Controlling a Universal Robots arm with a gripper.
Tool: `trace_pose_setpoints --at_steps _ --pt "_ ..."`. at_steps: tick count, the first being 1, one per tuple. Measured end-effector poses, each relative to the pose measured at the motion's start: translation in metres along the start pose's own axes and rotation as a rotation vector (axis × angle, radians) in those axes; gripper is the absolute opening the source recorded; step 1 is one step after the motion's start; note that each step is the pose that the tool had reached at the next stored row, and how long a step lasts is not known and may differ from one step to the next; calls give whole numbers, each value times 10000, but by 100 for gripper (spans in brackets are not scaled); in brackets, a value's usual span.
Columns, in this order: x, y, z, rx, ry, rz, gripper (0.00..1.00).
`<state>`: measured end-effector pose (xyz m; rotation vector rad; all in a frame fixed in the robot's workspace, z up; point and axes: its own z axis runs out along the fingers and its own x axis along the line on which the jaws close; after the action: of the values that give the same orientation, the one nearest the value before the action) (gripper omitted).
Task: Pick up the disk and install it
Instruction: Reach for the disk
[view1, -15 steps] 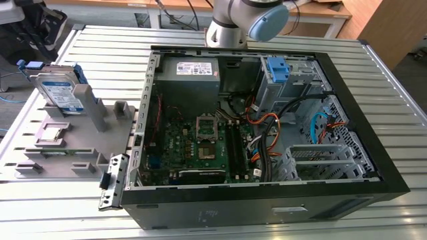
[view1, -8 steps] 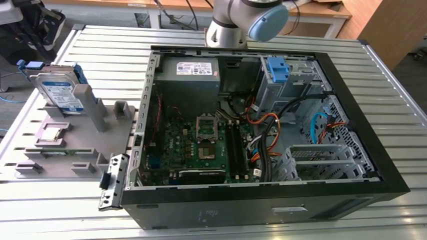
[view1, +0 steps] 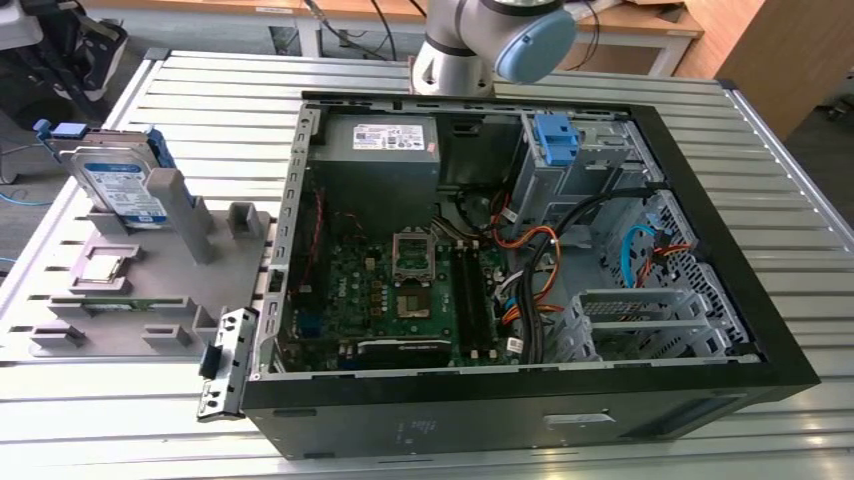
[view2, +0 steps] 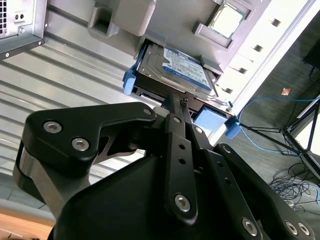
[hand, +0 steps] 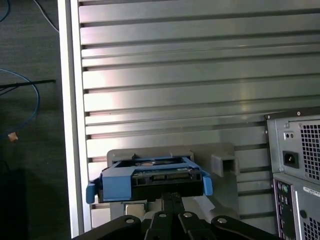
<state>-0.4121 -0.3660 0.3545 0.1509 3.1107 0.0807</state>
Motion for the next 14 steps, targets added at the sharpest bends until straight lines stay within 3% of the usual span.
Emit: trace_pose_setpoints --at_steps 14 --pt "74 15 15 -102 10 2 11"
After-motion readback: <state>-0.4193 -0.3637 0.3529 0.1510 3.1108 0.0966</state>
